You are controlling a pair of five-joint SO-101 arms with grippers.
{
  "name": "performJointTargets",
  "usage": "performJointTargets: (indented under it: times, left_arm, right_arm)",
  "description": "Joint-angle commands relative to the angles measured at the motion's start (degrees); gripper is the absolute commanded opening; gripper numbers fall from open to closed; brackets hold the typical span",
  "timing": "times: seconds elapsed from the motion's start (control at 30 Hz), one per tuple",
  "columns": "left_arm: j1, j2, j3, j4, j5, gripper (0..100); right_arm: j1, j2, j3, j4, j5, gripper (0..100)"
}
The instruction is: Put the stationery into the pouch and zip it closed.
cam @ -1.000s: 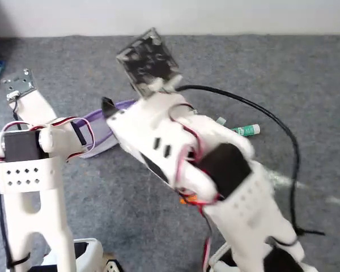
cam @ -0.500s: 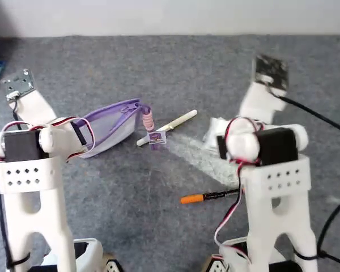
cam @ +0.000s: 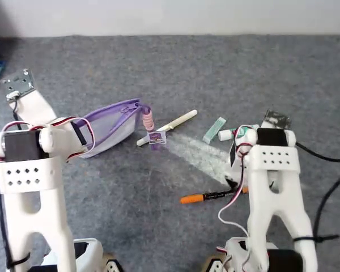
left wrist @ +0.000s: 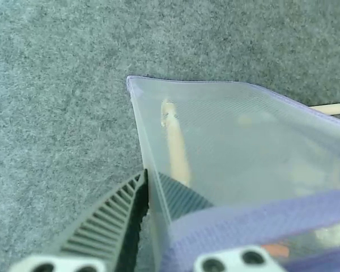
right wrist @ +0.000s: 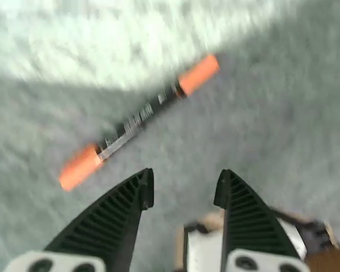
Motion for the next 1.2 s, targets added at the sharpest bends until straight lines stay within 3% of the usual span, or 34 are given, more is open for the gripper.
performJointTargets:
  times: [0.0, 0.33, 0.7, 1.17]
  left_arm:
    - [-0.3, 1.6, -1.1, 0.3, 0.6, 1]
    - [-0.3, 1.6, -1.1, 0.2, 0.6, 1]
    - [-0.3, 1.2, -1.1, 0.2, 0.6, 1]
    - [-0.3, 1.2, -1.0, 0.2, 0.6, 1]
  right_arm:
    - [1.5, 2.6, 0.0, -5.1, -0.6, 18.0]
    - [1.6, 16.9, 0.0, -12.8, -3.0, 17.9]
    - [7.7, 28.8, 0.0, -21.3, -2.6, 17.7]
    - [7.7, 31.0, -0.3, -24.8, -2.6, 15.2]
